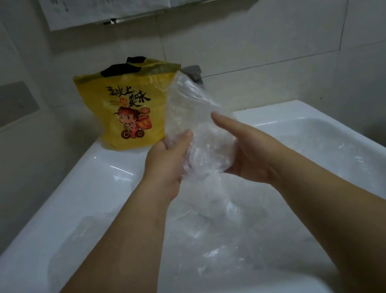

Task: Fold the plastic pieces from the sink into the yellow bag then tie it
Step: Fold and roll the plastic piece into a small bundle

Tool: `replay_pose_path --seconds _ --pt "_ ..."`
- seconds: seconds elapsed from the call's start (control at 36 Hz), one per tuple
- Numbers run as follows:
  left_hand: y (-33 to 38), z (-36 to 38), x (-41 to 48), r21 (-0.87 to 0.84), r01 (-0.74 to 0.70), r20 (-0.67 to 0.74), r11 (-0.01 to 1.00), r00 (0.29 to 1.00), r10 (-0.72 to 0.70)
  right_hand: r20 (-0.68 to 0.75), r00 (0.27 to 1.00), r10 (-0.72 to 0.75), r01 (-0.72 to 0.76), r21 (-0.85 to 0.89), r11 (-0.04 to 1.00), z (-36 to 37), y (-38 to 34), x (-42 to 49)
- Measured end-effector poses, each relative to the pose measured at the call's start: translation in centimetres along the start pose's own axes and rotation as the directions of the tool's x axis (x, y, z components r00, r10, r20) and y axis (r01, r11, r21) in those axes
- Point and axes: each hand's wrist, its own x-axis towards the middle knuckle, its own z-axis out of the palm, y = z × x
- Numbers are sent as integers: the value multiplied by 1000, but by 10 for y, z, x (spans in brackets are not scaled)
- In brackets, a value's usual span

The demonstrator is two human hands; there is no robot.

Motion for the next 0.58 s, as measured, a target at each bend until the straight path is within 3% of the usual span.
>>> replay_pose_path --seconds 0.11,0.22,0.33,0.42,0.5,0.58 --pt "4 -4 4 -168 21 -10 986 1000 -23 -96 995 -7 -7 -149 989 4 5 1" --pt "13 -9 4 -239 56 51 969 998 -45 -150 986 -77 71 -46 996 -1 -1 2" --pt "14 -14 5 -239 41 78 970 997 -22 -137 986 -89 52 -256 965 -6 -3 -1" --pt "12 -16 10 -266 40 -70 963 996 -60 -132 991 -31 10 -157 988 -1 -3 -2" --pt "15 -17 13 -397 36 -96 917 992 -81 -91 995 35 -38 -29 999 -1 -4 -4" --pt "16 -14 11 -504 42 -67 863 994 -87 -22 995 100 -101 -48 994 4 -1 -8"
